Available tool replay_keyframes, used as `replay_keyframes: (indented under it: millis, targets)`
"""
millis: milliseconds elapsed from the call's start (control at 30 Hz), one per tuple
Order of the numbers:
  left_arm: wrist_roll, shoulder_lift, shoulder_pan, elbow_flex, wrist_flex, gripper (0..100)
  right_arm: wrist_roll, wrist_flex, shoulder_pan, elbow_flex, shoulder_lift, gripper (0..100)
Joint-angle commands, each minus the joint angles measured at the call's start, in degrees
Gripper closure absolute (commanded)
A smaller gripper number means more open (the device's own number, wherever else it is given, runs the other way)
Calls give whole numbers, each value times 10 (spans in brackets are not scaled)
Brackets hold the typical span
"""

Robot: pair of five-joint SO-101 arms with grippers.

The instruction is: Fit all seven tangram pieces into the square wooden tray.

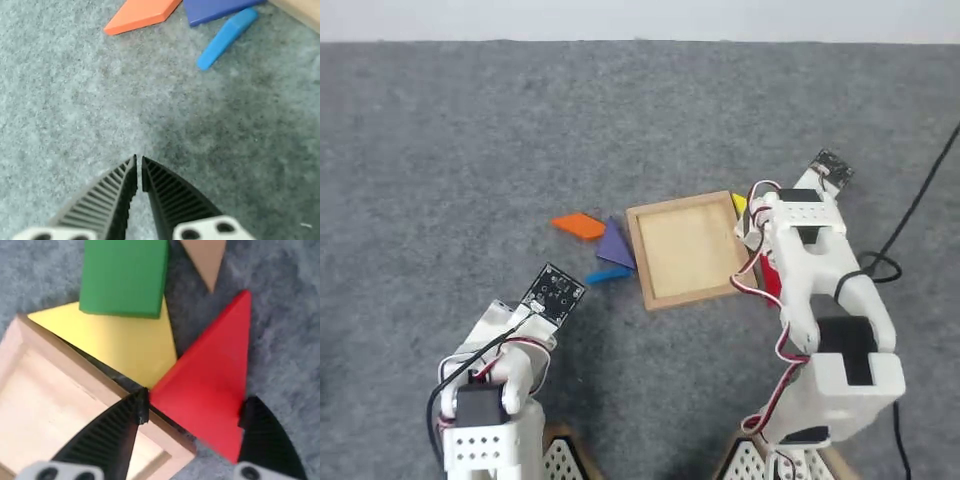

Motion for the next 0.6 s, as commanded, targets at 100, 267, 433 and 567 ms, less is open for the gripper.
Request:
replay_keyframes:
  millis: [100,267,433,567]
  targets:
    - [-8,-11,-3,-5,6,988,16,-6,26,-8,-9,730]
    - [-8,-11,-3,-5,6,988,53,-4,47,-4,-23,809]
    - [-8,-11,-3,-5,6,988,90,4,87,-4,-29,861]
    - [-8,-11,-3,-5,6,988,121,3,117,-4,-29,889]
